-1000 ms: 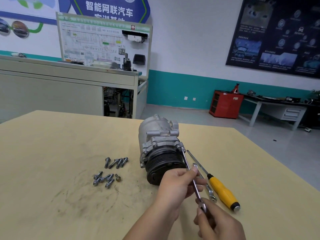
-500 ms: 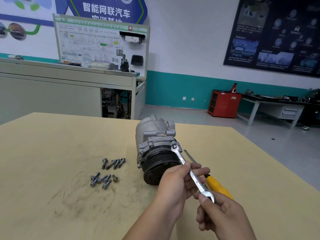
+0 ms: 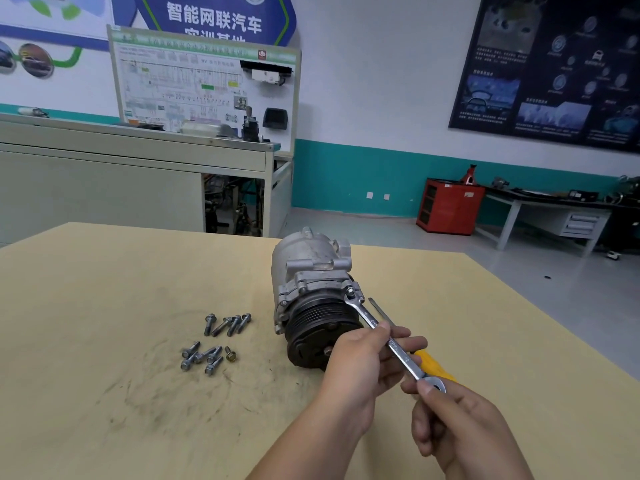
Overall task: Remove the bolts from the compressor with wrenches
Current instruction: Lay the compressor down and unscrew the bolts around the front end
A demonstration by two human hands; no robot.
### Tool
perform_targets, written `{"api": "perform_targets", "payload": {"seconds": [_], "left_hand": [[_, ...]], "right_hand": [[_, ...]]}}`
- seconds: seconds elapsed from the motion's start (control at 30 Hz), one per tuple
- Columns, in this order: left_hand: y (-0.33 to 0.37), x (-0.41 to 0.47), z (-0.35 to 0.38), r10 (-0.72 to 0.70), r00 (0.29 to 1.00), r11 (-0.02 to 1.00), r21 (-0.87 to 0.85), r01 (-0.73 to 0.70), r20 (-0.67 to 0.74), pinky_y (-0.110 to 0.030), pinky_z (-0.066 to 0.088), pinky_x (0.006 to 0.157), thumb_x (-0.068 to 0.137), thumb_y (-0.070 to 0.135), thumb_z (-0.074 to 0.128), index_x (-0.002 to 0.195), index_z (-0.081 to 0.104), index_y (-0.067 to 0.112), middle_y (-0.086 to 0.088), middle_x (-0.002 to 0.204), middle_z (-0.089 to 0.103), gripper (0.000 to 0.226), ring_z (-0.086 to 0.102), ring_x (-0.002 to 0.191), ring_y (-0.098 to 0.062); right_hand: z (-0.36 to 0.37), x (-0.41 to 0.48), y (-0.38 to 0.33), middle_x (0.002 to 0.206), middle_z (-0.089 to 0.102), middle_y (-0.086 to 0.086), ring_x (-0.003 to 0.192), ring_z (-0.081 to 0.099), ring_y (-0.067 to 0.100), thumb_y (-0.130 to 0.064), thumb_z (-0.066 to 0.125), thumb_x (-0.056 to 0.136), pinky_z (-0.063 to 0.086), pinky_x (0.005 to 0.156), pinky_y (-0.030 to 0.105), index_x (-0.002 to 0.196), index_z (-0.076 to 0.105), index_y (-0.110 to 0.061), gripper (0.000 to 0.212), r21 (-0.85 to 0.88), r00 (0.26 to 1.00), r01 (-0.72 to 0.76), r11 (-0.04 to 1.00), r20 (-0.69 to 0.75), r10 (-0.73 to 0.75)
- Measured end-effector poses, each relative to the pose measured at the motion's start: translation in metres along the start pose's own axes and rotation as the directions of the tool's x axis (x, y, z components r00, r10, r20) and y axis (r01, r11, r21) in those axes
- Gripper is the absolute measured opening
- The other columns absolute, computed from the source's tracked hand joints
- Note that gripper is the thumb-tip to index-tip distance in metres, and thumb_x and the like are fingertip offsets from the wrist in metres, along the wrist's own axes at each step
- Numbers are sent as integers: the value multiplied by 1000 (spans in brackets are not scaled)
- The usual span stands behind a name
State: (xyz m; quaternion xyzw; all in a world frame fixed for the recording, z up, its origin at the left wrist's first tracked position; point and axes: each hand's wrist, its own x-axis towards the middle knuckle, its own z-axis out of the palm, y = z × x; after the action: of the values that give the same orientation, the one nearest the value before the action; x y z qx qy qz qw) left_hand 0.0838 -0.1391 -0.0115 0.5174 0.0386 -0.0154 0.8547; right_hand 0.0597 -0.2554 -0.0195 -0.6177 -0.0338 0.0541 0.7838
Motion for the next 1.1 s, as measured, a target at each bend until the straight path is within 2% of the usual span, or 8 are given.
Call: {"api": "perform_targets", "payload": {"seconds": [0.17, 0.3, 0.5, 0.7, 0.93, 1.1], "left_hand": [[4, 3, 6, -1, 1000, 1000, 20, 1, 26, -28, 51, 74, 101, 24, 40, 91, 63, 8, -6, 83, 75, 30, 69, 67, -13], [5, 4, 12, 5, 1000, 998, 57, -6, 11, -29, 50, 80, 101, 24, 39, 87, 63, 11, -4, 78, 75, 31, 69, 67, -12], [-1, 4, 9, 9, 1000, 996, 84, -9, 1, -24, 51, 69, 101, 25, 39, 90, 64, 10, -4, 77, 75, 31, 69, 63, -12], [-1, 5, 7, 23, 1000, 995, 95, -24, 9, -25, 51, 73, 101, 26, 40, 91, 64, 10, -5, 78, 75, 31, 69, 65, -13], [-2, 4, 6, 20, 1000, 993, 113, -20, 2, -15, 49, 54, 101, 24, 40, 92, 63, 7, -4, 73, 74, 30, 67, 58, -12], [1, 3, 5, 50, 999, 990, 131, -49, -6, -14, 49, 53, 100, 22, 41, 90, 63, 5, -6, 71, 73, 29, 66, 56, -14]], "right_hand": [[-9, 9, -9, 39, 41, 15, 29, 36, 17, 0, 43, 92, 32, 30, 20, 70, 61, 10, 31, 40, 1000, 27, 999, -5, -26], [-16, 12, -14, 39, 42, 16, 29, 37, 18, -3, 44, 92, 33, 30, 20, 69, 62, 9, 32, 32, 1000, 13, 999, 1, -13], [-15, 8, -7, 38, 42, 17, 27, 37, 19, -1, 44, 93, 32, 29, 21, 68, 60, 10, 32, 1, 1000, -17, 1000, 11, 17], [-14, 7, -7, 38, 42, 17, 28, 37, 19, -2, 43, 93, 32, 30, 20, 72, 60, 11, 30, -5, 1000, -10, 1000, 25, 10], [-14, 6, -4, 38, 41, 17, 27, 36, 20, -1, 43, 93, 32, 29, 20, 69, 61, 10, 32, 5, 1000, -23, 1000, 20, 23], [-10, 5, -1, 39, 41, 17, 27, 34, 19, -1, 43, 92, 30, 29, 19, 67, 60, 9, 32, 56, 999, -34, 998, 20, 33]]}}
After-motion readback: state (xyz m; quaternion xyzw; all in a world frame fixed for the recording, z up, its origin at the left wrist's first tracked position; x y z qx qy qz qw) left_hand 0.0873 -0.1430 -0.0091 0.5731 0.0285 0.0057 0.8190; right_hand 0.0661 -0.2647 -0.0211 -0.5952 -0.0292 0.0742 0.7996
